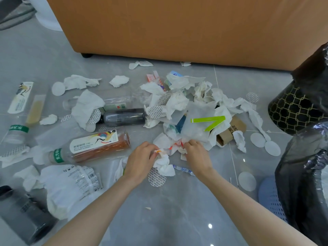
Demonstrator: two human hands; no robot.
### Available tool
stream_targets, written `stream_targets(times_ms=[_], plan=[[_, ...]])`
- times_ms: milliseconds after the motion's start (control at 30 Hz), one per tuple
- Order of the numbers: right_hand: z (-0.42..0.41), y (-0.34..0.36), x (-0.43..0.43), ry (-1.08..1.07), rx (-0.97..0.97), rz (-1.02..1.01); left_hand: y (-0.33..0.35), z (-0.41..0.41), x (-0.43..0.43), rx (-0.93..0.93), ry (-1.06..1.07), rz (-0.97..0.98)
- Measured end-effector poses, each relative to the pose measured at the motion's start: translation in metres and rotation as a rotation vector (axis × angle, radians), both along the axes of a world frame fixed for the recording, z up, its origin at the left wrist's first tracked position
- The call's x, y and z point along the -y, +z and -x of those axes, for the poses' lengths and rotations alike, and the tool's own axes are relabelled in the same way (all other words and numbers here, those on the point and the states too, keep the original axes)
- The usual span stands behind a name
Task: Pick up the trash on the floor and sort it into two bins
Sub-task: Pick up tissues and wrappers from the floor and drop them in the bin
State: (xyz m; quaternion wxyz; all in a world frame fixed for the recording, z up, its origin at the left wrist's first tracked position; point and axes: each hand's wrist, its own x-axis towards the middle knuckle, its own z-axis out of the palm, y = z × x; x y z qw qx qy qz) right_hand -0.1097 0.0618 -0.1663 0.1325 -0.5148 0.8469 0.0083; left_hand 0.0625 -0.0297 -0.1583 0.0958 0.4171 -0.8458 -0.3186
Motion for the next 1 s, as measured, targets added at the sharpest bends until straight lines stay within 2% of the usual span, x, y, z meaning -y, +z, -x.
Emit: stream_targets(times_ms=[67, 133, 233, 433, 667, 1000], plan=[[0.002, 0.003, -0.002, -0.038, 0.067, 0.008, 0.004, 0.002, 0.003, -0.044, 0.034, -0.004], [0.005, 0.013, -0.005, -0.126, 0.227, 0.045, 0.014, 0.004, 0.007, -0.082, 0.071, -0.016], [0.006, 0.042, -0.010, -0.252, 0.430, 0.195, 0.037, 0.009, 0.013, -0.128, 0.083, -0.038], [0.005, 0.138, -0.012, -0.388, 0.603, 0.446, 0.108, 0.027, 0.019, -0.163, 0.034, 0.013], [0.028, 0.245, -0.035, -0.499, 0.681, 0.682, 0.205, 0.052, 0.013, -0.217, -0.025, 0.145], [0.059, 0.326, -0.113, -0.533, 0.631, 0.857, 0.314, 0.095, -0.032, -0.423, -0.074, 0.230]])
